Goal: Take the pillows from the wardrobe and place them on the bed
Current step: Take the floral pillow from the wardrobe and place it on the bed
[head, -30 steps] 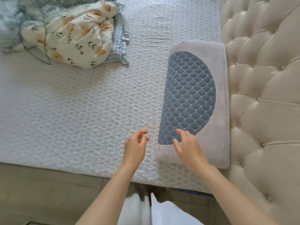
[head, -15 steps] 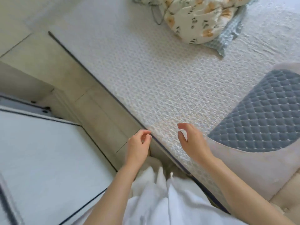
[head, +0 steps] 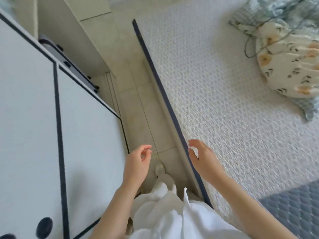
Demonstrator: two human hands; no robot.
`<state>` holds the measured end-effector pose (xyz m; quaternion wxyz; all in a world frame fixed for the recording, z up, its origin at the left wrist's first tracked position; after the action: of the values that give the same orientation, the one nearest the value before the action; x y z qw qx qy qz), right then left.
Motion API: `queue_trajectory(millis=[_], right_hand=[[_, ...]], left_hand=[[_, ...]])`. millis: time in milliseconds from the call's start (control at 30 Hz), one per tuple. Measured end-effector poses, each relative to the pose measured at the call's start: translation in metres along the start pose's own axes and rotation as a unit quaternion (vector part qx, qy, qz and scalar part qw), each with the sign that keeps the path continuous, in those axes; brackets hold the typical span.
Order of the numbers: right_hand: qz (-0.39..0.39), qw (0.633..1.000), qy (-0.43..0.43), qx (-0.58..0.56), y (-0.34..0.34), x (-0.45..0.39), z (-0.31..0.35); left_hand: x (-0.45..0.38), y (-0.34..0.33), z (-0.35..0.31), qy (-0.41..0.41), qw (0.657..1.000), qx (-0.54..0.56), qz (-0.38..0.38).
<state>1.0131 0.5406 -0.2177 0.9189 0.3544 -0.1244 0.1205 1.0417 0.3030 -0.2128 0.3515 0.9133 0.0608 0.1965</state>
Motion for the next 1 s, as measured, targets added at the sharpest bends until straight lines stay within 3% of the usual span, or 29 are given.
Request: queue_trajectory(millis=[300,600,1000], right_hand=[[0.016,0.998,0.058,-0.014,-0.031,-0.131,0.111],[0.024,0.992,0.118,-0.040,-0.039,-0.254,0.196],[0.152,0.957,0.248,0.021,-0.032,-0.456,0.318]], left_hand=[[-0.134,0.116,-0.014,-0.002,0.995,0.032,-0.093],[-0.229,0.167,-0.029,0.012,0.991,0.029,-0.130],[-0.366,0.241,-0.054,0.101,0.964,0.029,-0.243]])
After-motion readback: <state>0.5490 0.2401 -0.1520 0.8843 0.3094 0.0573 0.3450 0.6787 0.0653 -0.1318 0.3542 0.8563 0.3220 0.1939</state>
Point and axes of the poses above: each hand's wrist, its own x-axis away from the middle knuckle, its own y-axis out of the back of the hand, z = x × y, the point moved 7 cm from there along -x, towards the middle knuckle, and after that the axes turned 5 degrees about -x, right-handed, at the moved point
